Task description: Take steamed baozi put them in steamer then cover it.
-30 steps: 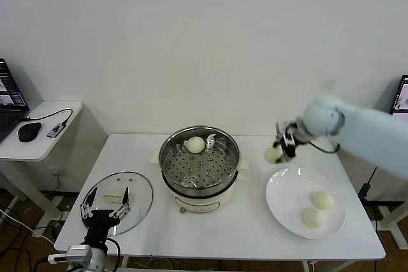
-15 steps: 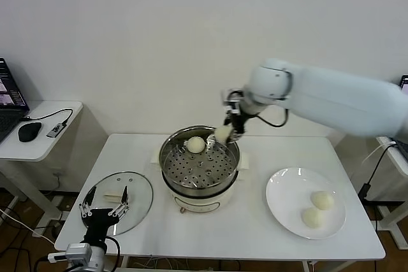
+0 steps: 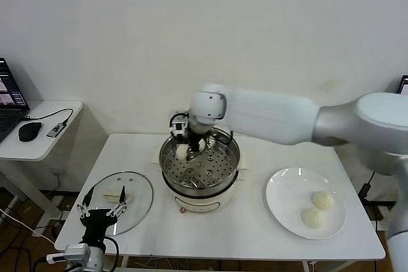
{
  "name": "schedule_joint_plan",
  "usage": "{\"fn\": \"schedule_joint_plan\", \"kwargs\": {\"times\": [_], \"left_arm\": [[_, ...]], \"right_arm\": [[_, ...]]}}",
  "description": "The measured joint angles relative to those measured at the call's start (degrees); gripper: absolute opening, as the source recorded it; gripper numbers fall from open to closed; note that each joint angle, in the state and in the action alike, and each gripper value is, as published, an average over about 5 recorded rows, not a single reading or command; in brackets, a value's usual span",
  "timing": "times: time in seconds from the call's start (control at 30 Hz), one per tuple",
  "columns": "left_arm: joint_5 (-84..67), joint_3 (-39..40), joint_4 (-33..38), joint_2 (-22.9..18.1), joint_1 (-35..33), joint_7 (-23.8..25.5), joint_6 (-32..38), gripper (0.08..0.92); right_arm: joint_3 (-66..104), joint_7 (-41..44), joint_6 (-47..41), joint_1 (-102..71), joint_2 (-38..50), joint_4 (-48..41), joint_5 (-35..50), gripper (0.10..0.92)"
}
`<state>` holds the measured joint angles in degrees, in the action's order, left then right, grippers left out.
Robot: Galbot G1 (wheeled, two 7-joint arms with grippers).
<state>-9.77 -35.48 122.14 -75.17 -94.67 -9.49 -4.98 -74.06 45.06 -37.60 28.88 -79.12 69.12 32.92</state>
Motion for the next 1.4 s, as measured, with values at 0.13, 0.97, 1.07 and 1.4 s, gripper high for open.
{"fn": "schedule_joint_plan", "kwargs": {"times": [0.13, 0.97, 1.07, 1.4], "left_arm": [[0.01, 0.08, 0.0, -0.02, 0.05, 0.0, 0.01, 0.823], [-0.07, 0.77, 0.07, 0.48, 0.81, 0.05, 0.0, 0.823], [-0.06, 0.96, 0.07, 0.69, 0.79, 0.06, 0.0, 0.823], [0.08, 1.11, 0.1, 1.32, 0.42, 0.08, 0.03, 0.823]], "right_arm": [[0.01, -0.28, -0.03, -1.77, -1.76, -1.85, -0.73, 0.535], [-1.91, 9.63, 5.27, 8.9, 10.18, 6.48, -5.08, 0.823], [-3.11, 12.74, 8.13, 11.52, 15.48, 9.89, -6.97, 0.823], [-5.45, 17.86, 15.93, 13.94, 35.61, 21.25, -14.98, 0.823]]}}
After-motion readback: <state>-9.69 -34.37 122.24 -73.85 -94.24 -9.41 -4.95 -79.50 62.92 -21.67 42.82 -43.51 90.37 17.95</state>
